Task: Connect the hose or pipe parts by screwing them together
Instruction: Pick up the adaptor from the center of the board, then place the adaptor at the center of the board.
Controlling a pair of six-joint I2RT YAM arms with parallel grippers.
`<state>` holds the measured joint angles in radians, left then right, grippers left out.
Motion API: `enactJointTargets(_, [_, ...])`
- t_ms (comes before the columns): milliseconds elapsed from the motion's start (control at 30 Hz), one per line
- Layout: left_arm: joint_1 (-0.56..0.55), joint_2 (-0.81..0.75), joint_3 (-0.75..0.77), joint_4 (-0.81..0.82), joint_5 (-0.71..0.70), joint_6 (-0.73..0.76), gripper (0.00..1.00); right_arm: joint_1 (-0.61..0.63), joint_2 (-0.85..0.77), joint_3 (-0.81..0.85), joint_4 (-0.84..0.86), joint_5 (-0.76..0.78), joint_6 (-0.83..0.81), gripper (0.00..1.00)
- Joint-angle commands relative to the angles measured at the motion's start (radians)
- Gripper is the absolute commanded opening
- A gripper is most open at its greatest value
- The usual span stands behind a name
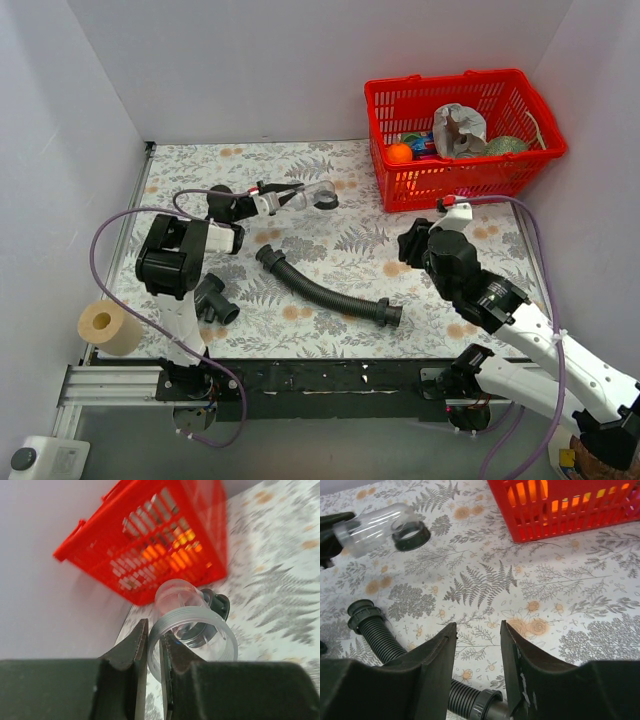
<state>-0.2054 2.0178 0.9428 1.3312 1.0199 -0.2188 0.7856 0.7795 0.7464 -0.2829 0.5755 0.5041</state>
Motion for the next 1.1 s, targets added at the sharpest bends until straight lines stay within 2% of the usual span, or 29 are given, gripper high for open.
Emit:
enactJointTargets(0, [-0.020, -0.137, -0.068, 0.480, 0.267, -0.183, 0.00, -0.006, -0.028, 0.106, -0.226, 0.121, 0.149, 0.47])
enactJointTargets(167, [-0.130, -0.185, -0.176, 0.513, 0.381, -0.183, 0.00, -0.005, -0.134, 0.091, -0.320, 0.173, 0.227, 0.42])
enactJointTargets(367, [-0.271, -0.082, -0.165, 0.513, 0.310, -0.134, 0.00, -0.005, -0.178, 0.080, -0.401, 0.188, 0.274, 0.40])
enactJointTargets(533, [-0.331, 0.013, -0.141, 0.513, 0.286, -0.067, 0.00, -0.006, -0.164, 0.059, -0.412, 0.199, 0.275, 0.39])
enactJointTargets(600, [-0.341, 0.048, -0.144, 0.513, 0.289, -0.035, 0.05, -0.006, -0.152, 0.053, -0.412, 0.201, 0.277, 0.41])
enactJointTargets(667, [-0.341, 0.059, -0.154, 0.513, 0.289, -0.033, 0.28, -0.006, -0.137, 0.053, -0.415, 0.202, 0.283, 0.44])
enactJointTargets(767, [-0.338, 0.064, -0.179, 0.510, 0.284, -0.007, 0.44, -0.006, -0.129, 0.048, -0.411, 0.193, 0.289, 0.49])
enactJointTargets(800, [-0.336, 0.062, -0.182, 0.502, 0.284, 0.010, 0.53, -0.005, -0.129, 0.047, -0.409, 0.195, 0.289, 0.50])
enactJointTargets(833, [-0.335, 0.059, -0.187, 0.497, 0.287, 0.024, 0.80, -0.006, -0.131, 0.047, -0.406, 0.193, 0.287, 0.51])
enactJointTargets(867, [-0.328, 0.058, -0.196, 0.494, 0.286, 0.042, 0.93, -0.006, -0.134, 0.045, -0.404, 0.193, 0.289, 0.54])
enactJointTargets(900, [-0.325, 0.058, -0.197, 0.502, 0.281, 0.061, 0.98, -0.005, -0.135, 0.045, -0.403, 0.192, 0.289, 0.59])
enactJointTargets(1067, [-0.246, 0.027, -0.188, 0.513, 0.285, 0.095, 0.98, -0.008, -0.128, 0.039, -0.409, 0.176, 0.294, 0.64])
